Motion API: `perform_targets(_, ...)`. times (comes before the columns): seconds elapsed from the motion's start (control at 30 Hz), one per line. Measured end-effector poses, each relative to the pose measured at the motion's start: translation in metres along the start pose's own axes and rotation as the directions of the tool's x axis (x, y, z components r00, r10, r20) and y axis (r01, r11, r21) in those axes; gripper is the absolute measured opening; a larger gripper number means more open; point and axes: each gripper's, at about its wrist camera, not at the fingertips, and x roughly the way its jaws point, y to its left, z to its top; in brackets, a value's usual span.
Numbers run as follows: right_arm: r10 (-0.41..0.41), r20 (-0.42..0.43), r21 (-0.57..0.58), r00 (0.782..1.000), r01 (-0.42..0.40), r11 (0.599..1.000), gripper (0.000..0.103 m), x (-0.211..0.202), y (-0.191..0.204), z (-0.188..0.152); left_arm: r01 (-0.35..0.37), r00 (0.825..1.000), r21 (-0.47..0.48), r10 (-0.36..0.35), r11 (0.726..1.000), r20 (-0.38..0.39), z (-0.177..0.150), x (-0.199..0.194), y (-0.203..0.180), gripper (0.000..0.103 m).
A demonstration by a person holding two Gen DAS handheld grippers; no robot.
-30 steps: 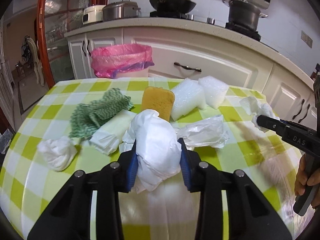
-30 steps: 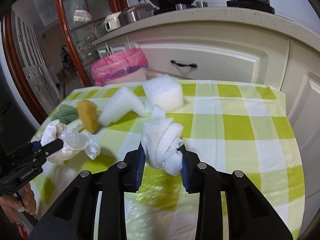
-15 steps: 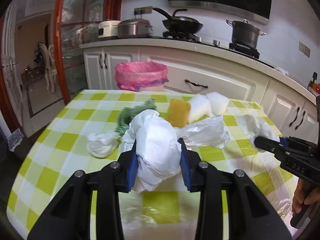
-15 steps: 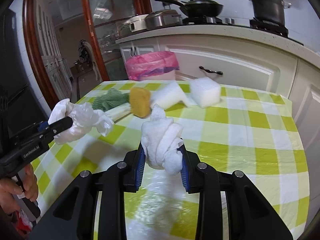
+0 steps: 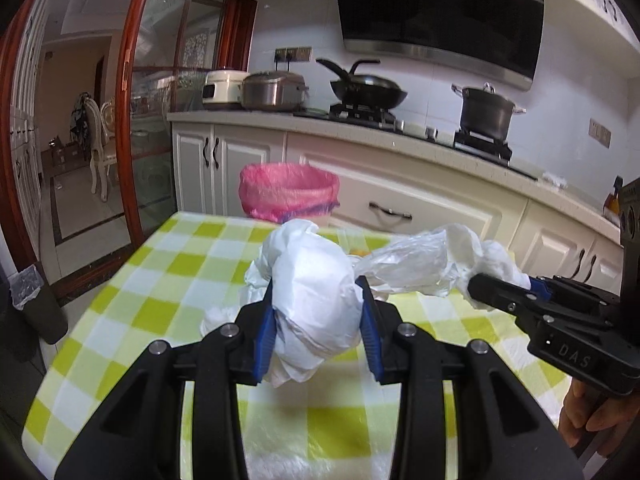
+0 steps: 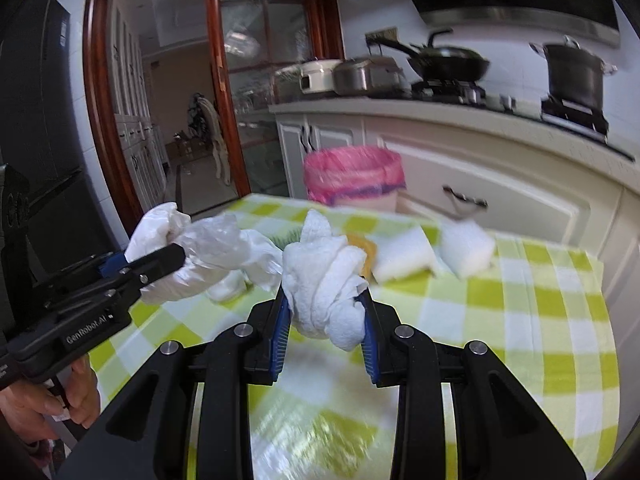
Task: Collect trash
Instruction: 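Carry the plastic bag and tissue toward the pink bin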
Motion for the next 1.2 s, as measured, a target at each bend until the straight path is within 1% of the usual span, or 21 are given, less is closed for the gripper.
perform_targets(0.17, 0.001, 0.037, -0.018, 0.999, 0.0, 1.0, 0.031, 0.007, 0.001, 0.029, -0.014, 0.999, -0.015, 0.014, 1.0, 0.031, 0.022, 0.007, 0.011, 0.036)
perform_targets(0.27, 0.0, 0.06, -0.029, 0.998, 0.002, 1.0, 0.031, 0.014, -0.002, 0.047, -0.024, 0.998, -0.005, 0.024, 1.0, 0.052, 0.038, 0.014, 0.013, 0.036)
perform_targets(0.47, 0.006, 0.095, -0.035, 0.995, -0.003, 0.999, 0.031, 0.031, -0.009, 0.077, -0.018, 0.997, -0.006, 0.018, 1.0, 0.079, 0.065, 0.032, 0.014, 0.036)
perform_targets(0.6, 0.013, 0.11, -0.047, 0.994, -0.008, 0.999, 0.031, 0.046, -0.014, 0.094, -0.008, 0.996, 0.009, 0.008, 1.0, 0.091, 0.086, 0.052, 0.014, 0.037)
perform_targets(0.73, 0.02, 0.116, -0.042, 0.993, -0.015, 0.999, 0.031, 0.072, -0.026, 0.115, 0.0, 0.996, -0.001, 0.0, 1.0, 0.092, 0.108, 0.078, 0.021, 0.037)
perform_targets(0.93, 0.029, 0.118, -0.033, 0.993, -0.025, 0.999, 0.031, 0.119, -0.045, 0.148, -0.021, 0.995, 0.037, 0.017, 0.999, 0.097, 0.14, 0.126, 0.026, 0.037)
perform_targets(1.13, 0.045, 0.115, -0.041, 0.992, -0.041, 0.998, 0.031, 0.173, -0.064, 0.181, -0.034, 0.995, 0.058, 0.029, 0.998, 0.095, 0.171, 0.185, 0.039, 0.037)
perform_targets(1.2, 0.053, 0.108, -0.032, 0.993, -0.05, 0.998, 0.031, 0.193, -0.071, 0.192, -0.042, 0.996, 0.067, 0.036, 0.997, 0.084, 0.183, 0.211, 0.044, 0.037)
